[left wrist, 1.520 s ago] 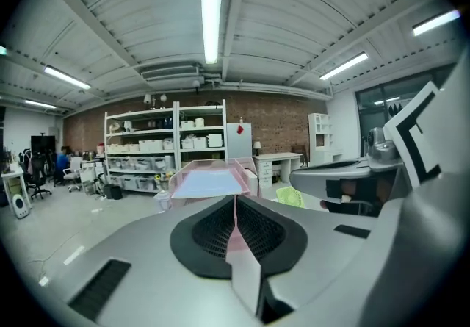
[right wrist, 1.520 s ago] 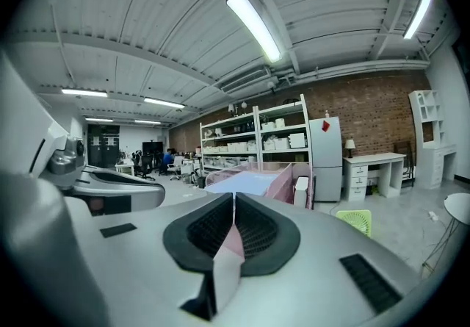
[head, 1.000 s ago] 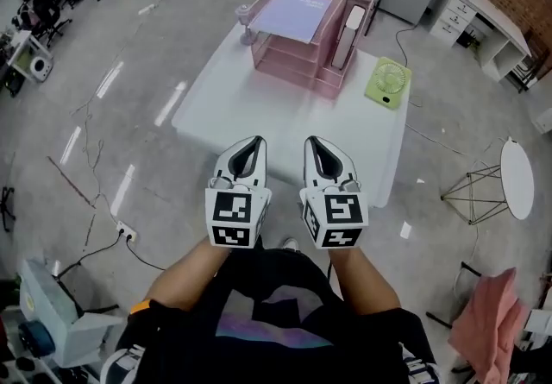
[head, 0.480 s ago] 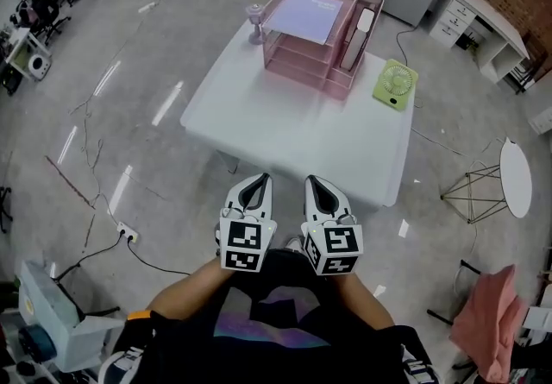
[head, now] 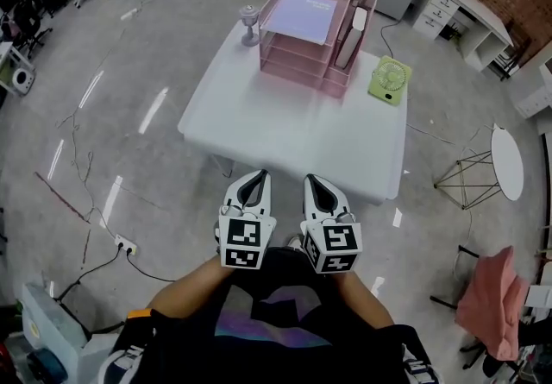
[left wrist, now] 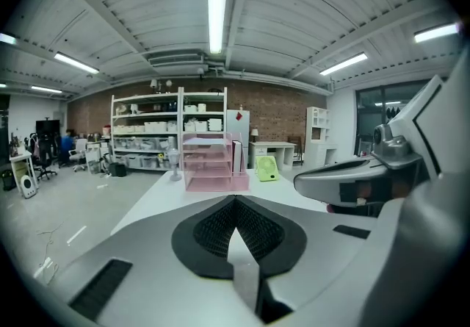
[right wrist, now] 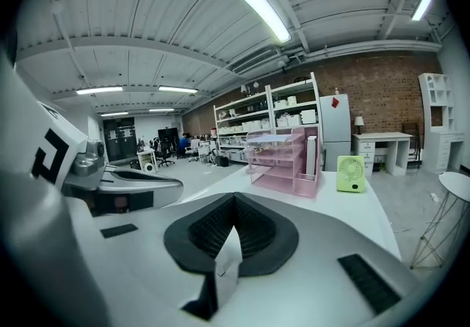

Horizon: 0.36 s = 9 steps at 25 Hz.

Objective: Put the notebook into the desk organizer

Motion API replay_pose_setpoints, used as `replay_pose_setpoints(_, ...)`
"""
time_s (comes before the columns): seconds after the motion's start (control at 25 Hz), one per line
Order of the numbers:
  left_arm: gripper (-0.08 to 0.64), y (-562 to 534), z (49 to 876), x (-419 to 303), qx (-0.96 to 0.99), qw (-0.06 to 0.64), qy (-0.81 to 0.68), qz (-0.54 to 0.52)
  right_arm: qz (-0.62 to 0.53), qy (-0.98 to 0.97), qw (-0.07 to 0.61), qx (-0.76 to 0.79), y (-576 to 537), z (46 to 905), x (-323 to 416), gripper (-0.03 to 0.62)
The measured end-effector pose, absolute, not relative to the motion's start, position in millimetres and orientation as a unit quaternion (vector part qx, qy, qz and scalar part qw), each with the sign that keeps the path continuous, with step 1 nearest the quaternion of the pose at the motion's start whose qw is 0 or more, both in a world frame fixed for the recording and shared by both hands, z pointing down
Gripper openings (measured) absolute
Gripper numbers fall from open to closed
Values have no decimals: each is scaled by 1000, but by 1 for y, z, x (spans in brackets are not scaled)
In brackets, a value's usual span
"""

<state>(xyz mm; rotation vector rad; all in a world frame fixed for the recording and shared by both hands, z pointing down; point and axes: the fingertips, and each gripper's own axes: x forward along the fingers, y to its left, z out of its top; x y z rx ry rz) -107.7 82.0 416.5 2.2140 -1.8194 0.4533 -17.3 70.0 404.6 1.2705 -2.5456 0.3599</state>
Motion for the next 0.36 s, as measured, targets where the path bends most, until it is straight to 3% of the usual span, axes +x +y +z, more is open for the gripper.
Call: replay_pose_setpoints(0.36,8,82,415,-130,764,123,-617,147,124,-876,144,444,71,402,-42,15)
